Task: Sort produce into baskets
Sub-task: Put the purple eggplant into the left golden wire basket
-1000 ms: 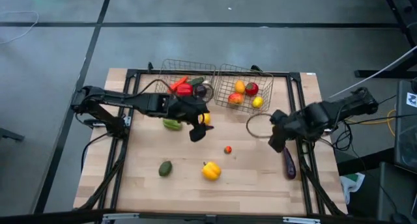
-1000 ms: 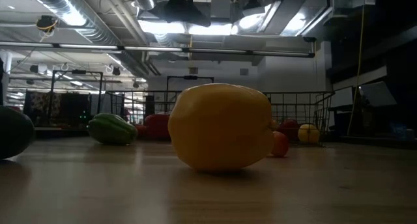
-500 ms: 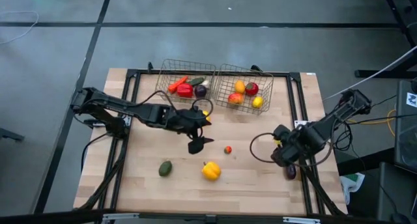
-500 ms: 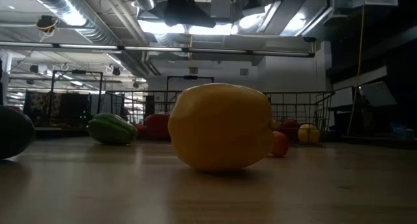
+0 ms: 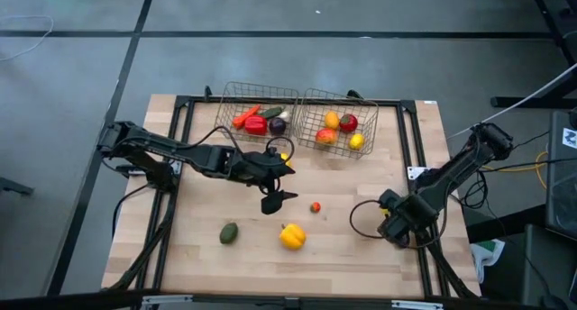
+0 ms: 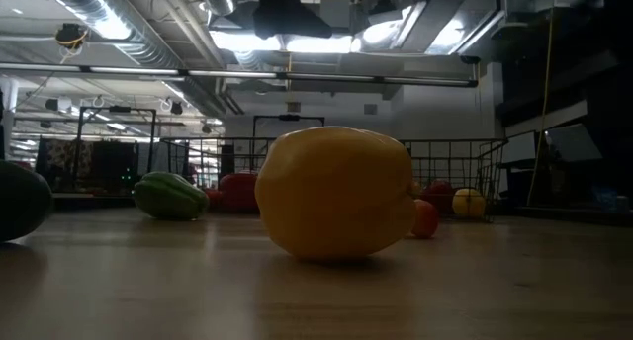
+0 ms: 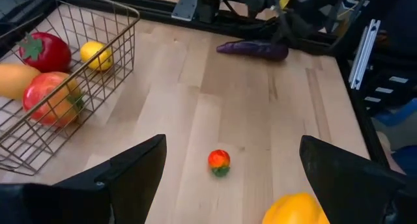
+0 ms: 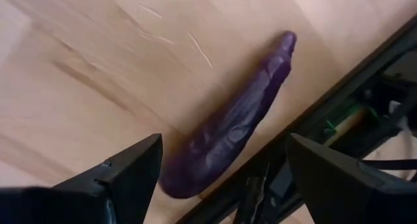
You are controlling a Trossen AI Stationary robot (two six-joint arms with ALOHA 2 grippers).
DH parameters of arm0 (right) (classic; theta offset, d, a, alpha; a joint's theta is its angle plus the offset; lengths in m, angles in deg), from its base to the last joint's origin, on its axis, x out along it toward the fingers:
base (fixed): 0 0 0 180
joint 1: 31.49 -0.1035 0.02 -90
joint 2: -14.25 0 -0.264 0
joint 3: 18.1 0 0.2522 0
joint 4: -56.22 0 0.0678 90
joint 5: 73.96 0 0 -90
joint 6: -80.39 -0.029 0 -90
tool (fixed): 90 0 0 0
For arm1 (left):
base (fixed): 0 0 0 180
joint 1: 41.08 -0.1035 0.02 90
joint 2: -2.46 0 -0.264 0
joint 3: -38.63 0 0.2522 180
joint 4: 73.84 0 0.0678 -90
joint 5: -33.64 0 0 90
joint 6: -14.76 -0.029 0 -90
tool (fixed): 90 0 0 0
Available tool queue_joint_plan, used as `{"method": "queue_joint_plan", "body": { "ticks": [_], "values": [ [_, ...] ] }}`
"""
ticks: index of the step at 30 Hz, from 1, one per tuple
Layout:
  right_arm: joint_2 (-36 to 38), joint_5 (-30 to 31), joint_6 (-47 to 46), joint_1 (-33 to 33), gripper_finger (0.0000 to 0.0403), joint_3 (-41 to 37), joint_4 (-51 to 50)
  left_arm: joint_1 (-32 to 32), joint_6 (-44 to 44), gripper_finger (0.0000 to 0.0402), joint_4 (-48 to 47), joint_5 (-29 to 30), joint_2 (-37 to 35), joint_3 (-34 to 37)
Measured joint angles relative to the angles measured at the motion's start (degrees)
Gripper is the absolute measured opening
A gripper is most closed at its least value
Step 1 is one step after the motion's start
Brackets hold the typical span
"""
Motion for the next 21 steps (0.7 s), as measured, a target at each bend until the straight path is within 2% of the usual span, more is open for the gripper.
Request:
{"method": "queue_joint_plan", "body": {
  "ticks": [6,15,21],
  "values": [
    [0.02,-3.01,0.00,0.00,0.0325,-5.33,2.14,0.00,0.00,0.0347,0.23,0.01,0.00,0.00],
    [0.02,-5.64,0.52,0.00,0.0325,-12.01,12.23,0.00,0.00,0.0347,0.22,0.01,0.00,-0.01],
    [0.04,-8.53,0.57,0.02,0.0322,-15.36,14.80,0.00,0.00,0.0347,0.20,0.00,0.00,-0.04]
  ]
}}
